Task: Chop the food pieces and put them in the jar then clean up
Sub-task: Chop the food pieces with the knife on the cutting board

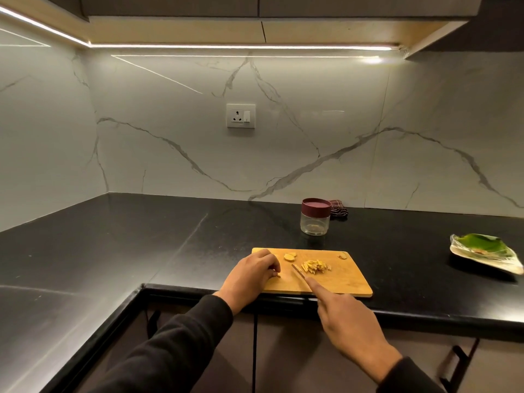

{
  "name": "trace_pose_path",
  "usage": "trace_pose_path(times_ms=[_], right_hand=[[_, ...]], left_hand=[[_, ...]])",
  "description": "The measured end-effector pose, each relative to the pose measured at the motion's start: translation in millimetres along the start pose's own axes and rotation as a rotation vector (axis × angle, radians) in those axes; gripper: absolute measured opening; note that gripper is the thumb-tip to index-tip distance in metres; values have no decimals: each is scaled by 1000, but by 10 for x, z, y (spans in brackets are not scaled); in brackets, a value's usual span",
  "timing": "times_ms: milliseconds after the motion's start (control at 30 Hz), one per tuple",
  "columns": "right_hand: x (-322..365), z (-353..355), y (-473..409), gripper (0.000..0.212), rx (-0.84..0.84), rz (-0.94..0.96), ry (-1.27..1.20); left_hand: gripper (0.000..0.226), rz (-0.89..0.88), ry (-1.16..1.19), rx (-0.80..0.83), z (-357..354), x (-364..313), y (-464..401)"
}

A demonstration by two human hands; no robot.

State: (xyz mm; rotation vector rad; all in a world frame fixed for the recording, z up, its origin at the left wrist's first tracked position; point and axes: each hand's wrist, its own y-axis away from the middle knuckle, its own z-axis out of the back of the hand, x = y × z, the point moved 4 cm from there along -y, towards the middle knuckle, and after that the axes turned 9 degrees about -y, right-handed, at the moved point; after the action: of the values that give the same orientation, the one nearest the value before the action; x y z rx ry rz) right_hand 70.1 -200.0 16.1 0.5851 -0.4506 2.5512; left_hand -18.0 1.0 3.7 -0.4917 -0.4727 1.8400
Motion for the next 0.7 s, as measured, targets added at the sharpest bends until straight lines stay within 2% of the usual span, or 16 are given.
trace_pose_path(times_ms=[333,700], right_hand=[[-15,-45,-81,57,-9,-19,-29],[224,-206,-147,54,110,69,-95]], left_hand=[[10,4,14,-37,62,16,24],[11,14,6,-29,74,11,9]])
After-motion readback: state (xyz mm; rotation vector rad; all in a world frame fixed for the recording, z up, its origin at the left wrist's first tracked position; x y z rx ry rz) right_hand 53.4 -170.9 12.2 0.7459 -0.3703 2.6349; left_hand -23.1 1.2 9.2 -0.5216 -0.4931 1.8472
